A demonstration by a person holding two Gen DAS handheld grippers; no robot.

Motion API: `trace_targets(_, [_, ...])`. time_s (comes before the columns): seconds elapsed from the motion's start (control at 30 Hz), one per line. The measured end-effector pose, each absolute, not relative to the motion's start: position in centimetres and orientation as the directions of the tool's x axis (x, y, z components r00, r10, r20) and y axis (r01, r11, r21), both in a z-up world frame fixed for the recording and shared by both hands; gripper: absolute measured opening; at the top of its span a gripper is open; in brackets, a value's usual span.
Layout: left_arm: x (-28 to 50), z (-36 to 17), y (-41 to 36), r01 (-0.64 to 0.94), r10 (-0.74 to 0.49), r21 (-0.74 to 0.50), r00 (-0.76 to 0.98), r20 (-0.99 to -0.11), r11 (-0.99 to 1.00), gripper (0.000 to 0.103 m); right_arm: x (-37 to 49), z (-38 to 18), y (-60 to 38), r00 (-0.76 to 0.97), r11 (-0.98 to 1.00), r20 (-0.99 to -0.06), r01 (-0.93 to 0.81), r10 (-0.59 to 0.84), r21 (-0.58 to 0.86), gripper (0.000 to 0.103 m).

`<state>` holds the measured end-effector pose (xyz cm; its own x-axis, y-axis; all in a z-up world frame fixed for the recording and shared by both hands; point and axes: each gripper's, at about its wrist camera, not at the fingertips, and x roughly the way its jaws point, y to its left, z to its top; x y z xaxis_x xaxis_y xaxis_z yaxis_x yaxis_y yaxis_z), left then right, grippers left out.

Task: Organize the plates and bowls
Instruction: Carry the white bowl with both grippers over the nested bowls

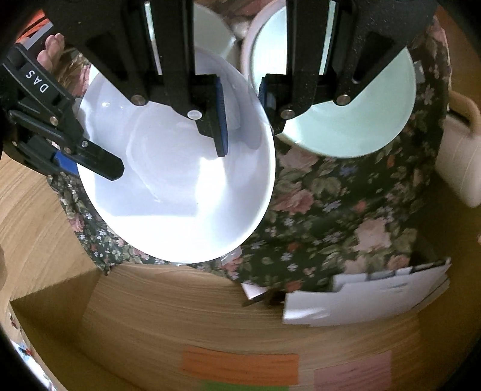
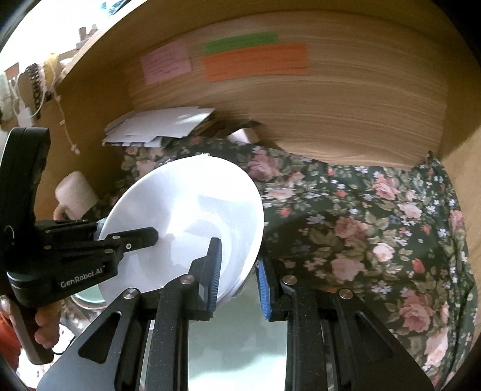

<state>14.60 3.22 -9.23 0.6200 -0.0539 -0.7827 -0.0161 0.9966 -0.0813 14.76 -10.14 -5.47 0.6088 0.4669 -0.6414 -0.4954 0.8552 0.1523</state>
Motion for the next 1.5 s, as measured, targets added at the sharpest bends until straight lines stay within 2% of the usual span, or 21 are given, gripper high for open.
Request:
trace_targets(0.57, [9.5,-9.4,9.3,-0.127,-0.002,-0.114,0.659,-0.752,0.985,0.017,12.3,-5.9,-4.1,0.558,0.797,-0.641,-0.586,0.527,0.145,0.020])
trace_targets(1.2, [7.6,-11.8,13.9,-0.201,0.034,-0.124,0.638,-0.769,0.972,0.017,12.5,-8.2,0.4,0.465,0.749,-0.696,-0.643,0.547,0.160,0.020])
trace_targets(1.5, [8.0,-12.4,13.1,-0.187,0.096,-0.036,0.649,-0.755,0.982,0.017,13.2,-9.4,0.6,0.435,0.746,-0.716,-0.641,0.546,0.180,0.020])
